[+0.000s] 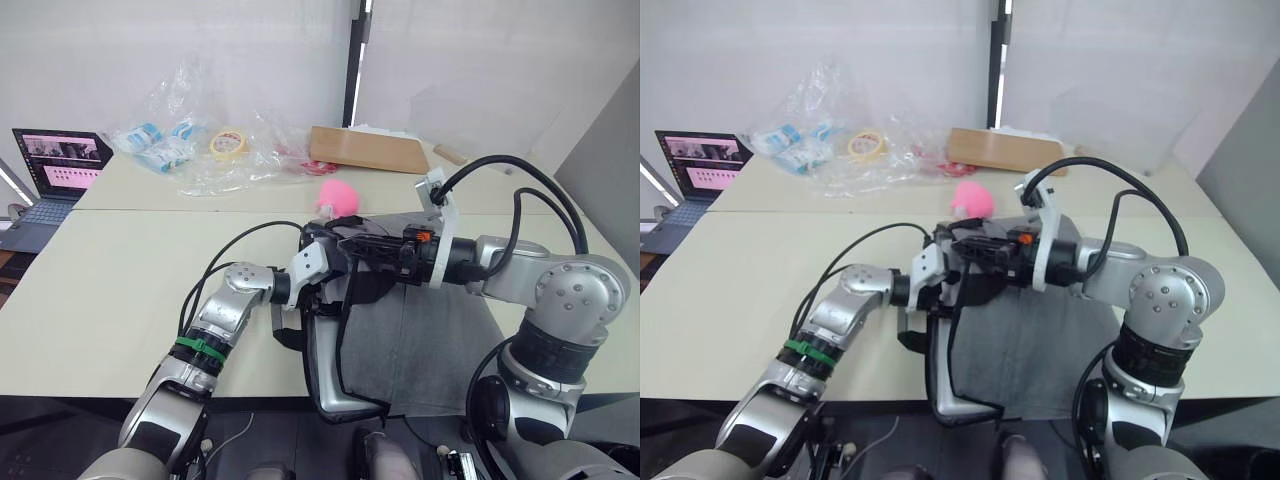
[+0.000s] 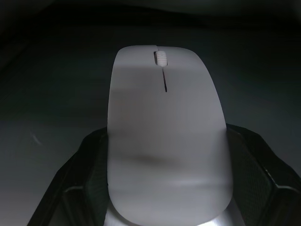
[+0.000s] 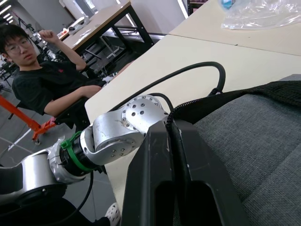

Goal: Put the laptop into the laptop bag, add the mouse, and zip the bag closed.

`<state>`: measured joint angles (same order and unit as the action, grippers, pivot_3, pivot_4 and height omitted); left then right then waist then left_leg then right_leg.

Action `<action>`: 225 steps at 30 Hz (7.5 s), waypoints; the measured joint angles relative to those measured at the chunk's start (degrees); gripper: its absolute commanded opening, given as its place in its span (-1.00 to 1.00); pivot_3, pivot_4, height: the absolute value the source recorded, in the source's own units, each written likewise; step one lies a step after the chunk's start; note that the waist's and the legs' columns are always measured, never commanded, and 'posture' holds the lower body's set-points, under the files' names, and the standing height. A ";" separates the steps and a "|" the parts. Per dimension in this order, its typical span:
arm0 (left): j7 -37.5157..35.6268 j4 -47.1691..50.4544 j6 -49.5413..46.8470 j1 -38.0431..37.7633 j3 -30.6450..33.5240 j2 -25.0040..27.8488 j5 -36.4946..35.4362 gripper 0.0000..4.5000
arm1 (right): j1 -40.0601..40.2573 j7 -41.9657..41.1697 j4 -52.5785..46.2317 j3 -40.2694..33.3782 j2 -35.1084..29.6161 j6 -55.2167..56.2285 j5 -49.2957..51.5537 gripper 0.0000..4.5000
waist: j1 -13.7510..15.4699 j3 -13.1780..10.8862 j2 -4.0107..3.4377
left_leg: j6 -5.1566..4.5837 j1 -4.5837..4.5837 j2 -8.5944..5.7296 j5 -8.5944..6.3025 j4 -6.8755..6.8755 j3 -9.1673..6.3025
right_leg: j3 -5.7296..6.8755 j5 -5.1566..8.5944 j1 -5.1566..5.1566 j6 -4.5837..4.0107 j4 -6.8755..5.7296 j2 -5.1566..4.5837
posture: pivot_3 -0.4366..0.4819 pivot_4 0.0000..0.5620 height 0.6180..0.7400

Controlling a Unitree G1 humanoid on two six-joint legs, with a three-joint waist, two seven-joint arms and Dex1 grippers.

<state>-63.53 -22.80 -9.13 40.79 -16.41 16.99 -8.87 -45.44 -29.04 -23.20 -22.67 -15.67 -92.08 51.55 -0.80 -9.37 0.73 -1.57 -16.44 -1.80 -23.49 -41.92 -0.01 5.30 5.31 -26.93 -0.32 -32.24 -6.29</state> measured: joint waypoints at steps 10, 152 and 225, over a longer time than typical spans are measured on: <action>1.44 -5.49 -0.72 4.72 -1.92 -5.40 2.91 0.25 | -0.02 3.12 0.32 -0.80 -0.26 0.02 3.66 -0.99 | 0.05 0.00 0.00 | -0.09 -0.21 -0.03 -0.02 0.00 0.04 | -0.05 -0.02 0.05 0.03 0.02 0.01 | -0.05 -0.47 1.00; 29.63 21.72 -26.29 -23.50 36.65 7.79 -22.00 -0.99 | 45.66 -15.26 11.29 -3.51 -31.16 15.78 4.98 1.00 | 0.07 0.00 0.05 | -0.28 0.63 0.25 -0.31 0.09 0.71 | -1.04 -0.56 0.69 0.59 0.88 0.59 | -0.05 -0.47 1.00; 2.69 1.50 -33.71 -12.11 23.16 27.45 -22.87 0.99 | 41.40 -24.39 18.95 0.30 -32.31 13.98 4.53 1.00 | 0.16 0.01 0.04 | -0.04 1.07 0.49 -0.17 0.91 1.52 | -1.29 -0.42 0.67 0.27 0.95 0.91 | -0.05 -0.47 1.00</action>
<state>-60.84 -21.30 -42.84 28.68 6.74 44.45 -31.74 -4.03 -53.43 -4.25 -22.37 -47.98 -78.10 56.08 -0.64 -9.36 0.77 -1.61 -15.38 -1.31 -23.66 -41.01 1.51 4.01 4.89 -26.27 -0.05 -31.29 -5.38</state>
